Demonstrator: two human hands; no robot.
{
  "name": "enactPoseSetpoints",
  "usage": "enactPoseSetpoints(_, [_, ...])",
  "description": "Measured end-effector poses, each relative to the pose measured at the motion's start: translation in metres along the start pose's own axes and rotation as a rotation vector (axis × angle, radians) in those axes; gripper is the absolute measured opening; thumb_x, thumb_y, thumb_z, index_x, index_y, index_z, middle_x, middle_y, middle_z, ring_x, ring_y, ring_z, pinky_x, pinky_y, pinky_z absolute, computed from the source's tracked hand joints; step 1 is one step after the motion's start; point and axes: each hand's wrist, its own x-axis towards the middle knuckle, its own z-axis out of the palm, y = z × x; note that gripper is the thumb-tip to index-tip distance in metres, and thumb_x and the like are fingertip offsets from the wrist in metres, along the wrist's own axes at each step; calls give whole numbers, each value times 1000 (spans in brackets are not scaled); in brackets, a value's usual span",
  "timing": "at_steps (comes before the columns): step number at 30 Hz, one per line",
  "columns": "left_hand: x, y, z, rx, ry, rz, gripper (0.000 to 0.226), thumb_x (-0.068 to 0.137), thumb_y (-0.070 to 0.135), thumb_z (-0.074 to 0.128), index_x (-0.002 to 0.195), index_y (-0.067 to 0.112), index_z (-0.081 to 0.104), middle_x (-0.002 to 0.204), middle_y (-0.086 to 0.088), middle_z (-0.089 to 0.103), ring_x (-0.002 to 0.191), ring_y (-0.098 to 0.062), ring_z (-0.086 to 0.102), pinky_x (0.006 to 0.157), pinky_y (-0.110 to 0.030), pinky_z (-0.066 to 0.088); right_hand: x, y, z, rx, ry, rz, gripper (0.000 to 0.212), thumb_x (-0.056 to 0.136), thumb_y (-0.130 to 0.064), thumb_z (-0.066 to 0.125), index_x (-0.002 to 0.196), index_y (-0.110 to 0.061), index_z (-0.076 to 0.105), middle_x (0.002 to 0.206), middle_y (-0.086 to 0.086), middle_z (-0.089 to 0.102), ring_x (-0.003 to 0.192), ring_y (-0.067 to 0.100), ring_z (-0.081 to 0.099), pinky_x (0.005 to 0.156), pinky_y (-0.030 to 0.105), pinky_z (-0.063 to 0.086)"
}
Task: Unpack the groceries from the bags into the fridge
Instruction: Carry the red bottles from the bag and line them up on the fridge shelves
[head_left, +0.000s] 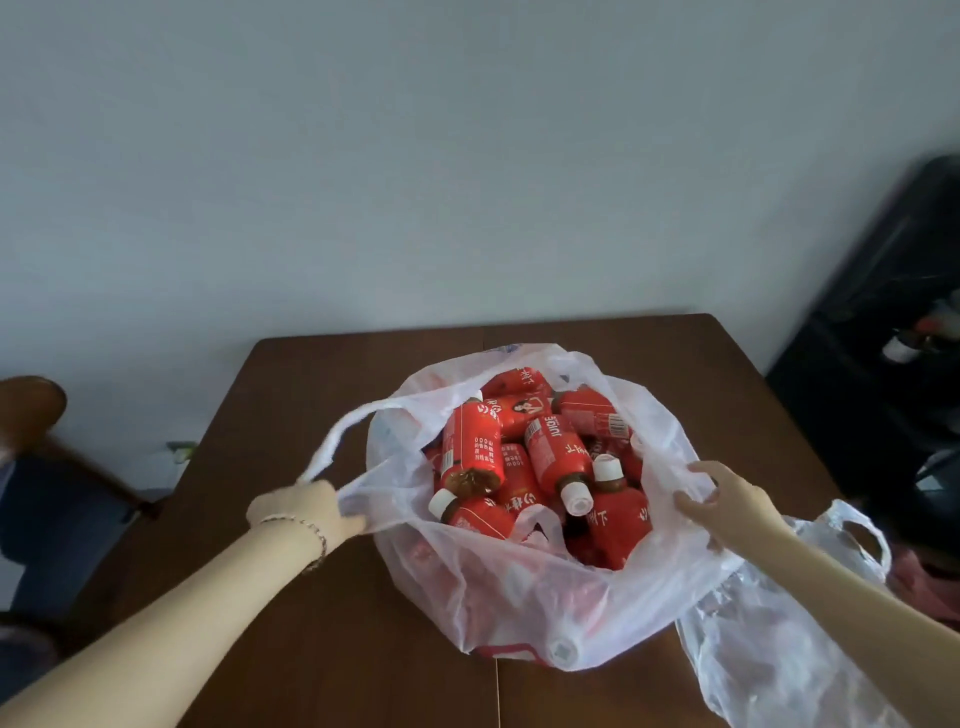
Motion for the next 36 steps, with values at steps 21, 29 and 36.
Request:
enactPoseSetpoints(21, [-52, 60, 18, 119, 303, 692, 55, 82, 48, 59, 126, 21, 40, 120, 1, 56, 104, -22, 59, 85, -32, 47, -69, -105, 104, -444, -359, -452, 80, 66, -71, 64, 128, -23, 44, 119, -3, 56, 109, 18, 56, 93, 36, 49])
enactPoseSetpoints(29, [-66, 29, 29, -398, 152, 492, 59, 77, 63, 51, 127, 51, 24, 108, 16, 54, 97, -10, 59, 80, -24, 51, -76, -90, 118, -117, -232, -438, 77, 65, -39, 78, 131, -27, 40, 113, -5, 52, 104, 12, 53, 92, 21, 45])
enactPoseSetpoints(36, [-79, 59, 4, -622, 459, 695, 19, 90, 41, 53, 79, 26, 50, 80, 12, 55, 78, -7, 57, 70, -23, 52, -106, -75, 94, 191, -341, -612, 76, 52, -69, 74, 115, -46, 37, 116, -20, 51, 108, 2, 55, 94, 17, 48])
